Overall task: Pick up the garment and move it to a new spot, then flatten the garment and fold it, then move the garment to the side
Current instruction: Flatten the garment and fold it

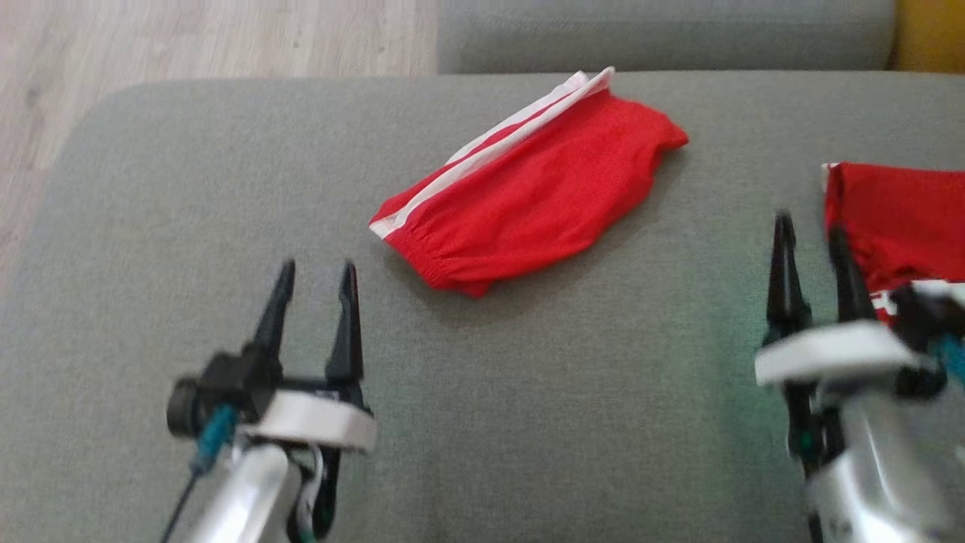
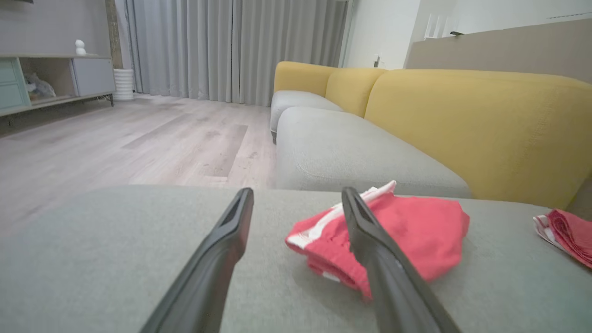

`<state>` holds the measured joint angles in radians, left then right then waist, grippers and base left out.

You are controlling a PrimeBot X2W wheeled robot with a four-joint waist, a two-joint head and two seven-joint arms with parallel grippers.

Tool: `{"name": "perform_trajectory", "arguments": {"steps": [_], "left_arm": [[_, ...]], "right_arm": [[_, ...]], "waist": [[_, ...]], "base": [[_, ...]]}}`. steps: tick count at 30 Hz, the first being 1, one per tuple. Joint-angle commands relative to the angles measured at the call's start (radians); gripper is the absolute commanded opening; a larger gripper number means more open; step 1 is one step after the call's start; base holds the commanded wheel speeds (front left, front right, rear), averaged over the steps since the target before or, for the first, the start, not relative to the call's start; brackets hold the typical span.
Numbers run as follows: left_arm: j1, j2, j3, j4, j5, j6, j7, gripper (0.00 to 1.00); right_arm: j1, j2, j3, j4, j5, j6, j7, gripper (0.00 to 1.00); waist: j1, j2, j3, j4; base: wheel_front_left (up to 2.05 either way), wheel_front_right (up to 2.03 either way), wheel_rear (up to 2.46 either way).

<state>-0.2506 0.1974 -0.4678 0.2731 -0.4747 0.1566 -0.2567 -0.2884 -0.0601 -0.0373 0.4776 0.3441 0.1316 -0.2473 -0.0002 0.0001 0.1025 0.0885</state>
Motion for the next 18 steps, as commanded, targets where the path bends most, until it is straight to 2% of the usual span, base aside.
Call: {"name": "perform_trajectory", "arguments": {"steps": [1,8,18], "left_arm": [[-0.012,0.004,0.054,-0.032,0.014,-0.007,-0.005,1.0],[0.058,-0.037,0.106,-0.039,0.065,-0.047,-0.005,1.0],[0.02,-0.071,0.139,-0.037,0.122,-0.099,-0.005,1.0]], "right_arm": [[0.01,0.004,0.011,-0.058,-0.007,-0.001,-0.01,1.0],[0.153,0.009,0.035,-0.145,0.037,-0.001,-0.011,1.0],[0.118,0.01,0.004,-0.222,-0.005,-0.001,0.04,1.0]], "waist": [[0.0002,-0.0001,-0.016,-0.013],[0.0002,-0.0001,-0.026,-0.021],[0.0002,-0.0001,0.021,0.004]], "base": [[0.0,0.0,0.0],[0.0,0.0,0.0],[0.0,0.0,0.0]]}}
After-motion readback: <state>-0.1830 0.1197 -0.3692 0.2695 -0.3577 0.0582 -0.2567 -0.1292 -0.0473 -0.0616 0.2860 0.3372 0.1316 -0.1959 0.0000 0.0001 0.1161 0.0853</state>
